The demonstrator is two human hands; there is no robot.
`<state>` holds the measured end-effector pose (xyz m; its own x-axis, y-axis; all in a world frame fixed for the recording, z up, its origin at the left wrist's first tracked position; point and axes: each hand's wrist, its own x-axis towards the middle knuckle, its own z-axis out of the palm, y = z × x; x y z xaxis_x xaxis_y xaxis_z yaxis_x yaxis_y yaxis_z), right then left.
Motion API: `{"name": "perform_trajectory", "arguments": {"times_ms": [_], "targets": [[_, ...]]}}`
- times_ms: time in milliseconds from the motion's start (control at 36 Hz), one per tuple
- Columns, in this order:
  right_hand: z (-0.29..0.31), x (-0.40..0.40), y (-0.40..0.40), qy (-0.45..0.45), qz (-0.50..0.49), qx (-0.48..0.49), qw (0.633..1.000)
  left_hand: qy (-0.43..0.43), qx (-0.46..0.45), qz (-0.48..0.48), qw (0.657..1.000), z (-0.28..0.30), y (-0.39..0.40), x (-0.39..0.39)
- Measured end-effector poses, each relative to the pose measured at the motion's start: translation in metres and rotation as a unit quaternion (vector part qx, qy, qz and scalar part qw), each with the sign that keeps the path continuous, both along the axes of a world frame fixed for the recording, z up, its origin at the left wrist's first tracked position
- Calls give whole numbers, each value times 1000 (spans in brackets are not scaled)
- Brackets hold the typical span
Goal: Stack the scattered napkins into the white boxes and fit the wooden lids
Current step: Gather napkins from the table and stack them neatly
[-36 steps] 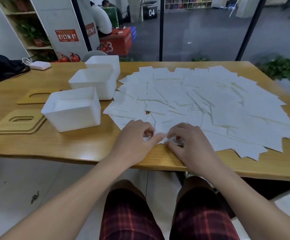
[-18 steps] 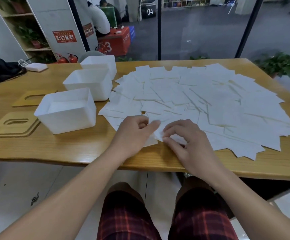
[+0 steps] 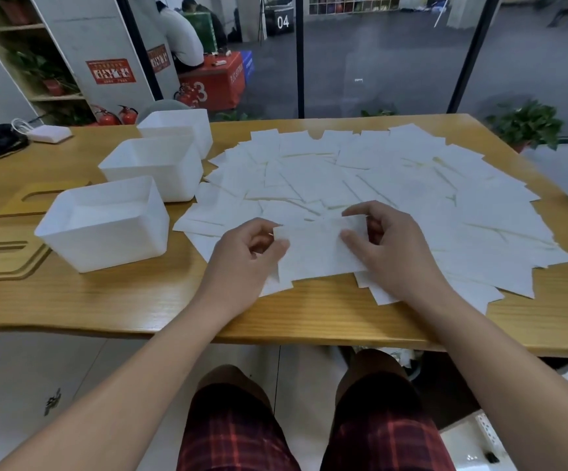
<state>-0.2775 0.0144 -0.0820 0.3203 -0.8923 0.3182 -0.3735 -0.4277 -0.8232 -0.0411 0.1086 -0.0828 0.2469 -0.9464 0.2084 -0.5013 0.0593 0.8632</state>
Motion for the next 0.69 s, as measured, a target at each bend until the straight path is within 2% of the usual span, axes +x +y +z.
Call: {"name": "perform_trajectory", "arguments": {"times_ms": [111,194,361,528,694], "targets": [[-13,4,0,47,-42,-6,998,-208,78,-11,975,-2,10,4],[-17,5,2,72,-43,-16,996,-254,95,-29,962,-7,17,10],[-20,4,2,104,-58,-47,992,-258,60,-33,964,-10,22,21],[-20,2,1,123,-64,-89,986,-268,18,4,963,-16,27,21],[-22,2,4,109,-30,-113,987,-151,-35,58,986,-10,36,16]]}}
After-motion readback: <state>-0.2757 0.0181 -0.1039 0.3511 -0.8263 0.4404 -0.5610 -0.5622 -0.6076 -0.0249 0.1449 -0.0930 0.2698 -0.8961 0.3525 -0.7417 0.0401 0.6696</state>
